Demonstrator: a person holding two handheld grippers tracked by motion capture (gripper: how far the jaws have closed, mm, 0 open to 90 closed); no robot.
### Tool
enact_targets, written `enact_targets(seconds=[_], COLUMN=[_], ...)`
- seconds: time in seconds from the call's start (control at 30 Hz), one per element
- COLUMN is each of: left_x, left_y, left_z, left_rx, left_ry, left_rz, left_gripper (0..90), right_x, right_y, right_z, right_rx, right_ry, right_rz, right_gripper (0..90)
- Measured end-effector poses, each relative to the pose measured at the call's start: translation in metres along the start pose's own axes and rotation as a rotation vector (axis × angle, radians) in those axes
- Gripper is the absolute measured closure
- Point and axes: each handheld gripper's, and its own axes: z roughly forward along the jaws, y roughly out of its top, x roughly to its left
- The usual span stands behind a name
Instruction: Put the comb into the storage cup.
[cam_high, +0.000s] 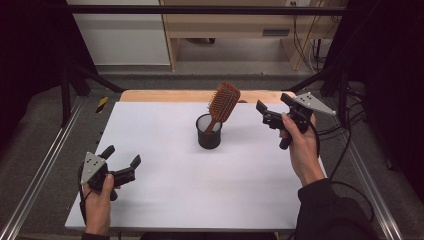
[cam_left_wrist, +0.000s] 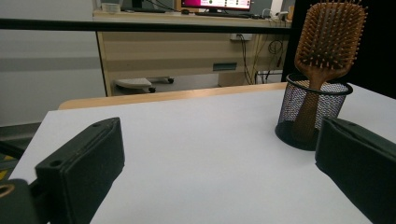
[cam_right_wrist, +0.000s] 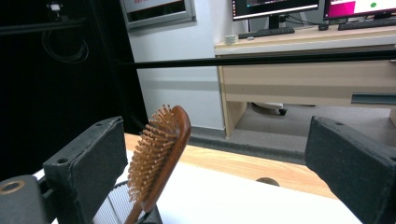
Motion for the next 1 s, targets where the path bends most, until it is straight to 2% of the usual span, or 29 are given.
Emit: enact_targets(seconds=[0.23,0.57,0.77,1.0], left_x=[0.003,0.004,0.005,0.006], left_y=[0.000,-0.001,-0.002,-0.003], left_z=[0.001,-0.001,-0.002,-0.003], left_rx=[0.000,-0.004,-0.010,-0.023], left_ry=[0.002,0.004,0.000,-0.016], left_rz=[-0.007,-0.012,-0.007,0.004], left_gripper=[1.4,1.4,1.4,1.4], right_x=[-0.009,-0.021,-0.022,-0.026], right_y=[-0.003,-0.011,-0.013,-0.017], right_z=[-0.012,-0.026,-0.036,-0.048], right_rx=[0.005,0.012,0.005,-0.006], right_ry=[0.003,-0.004,-0.017,-0.033], right_rz=[-0.010,0.019,-0.019,-0.041], right_gripper=[5.4,5.2,4.0,4.0])
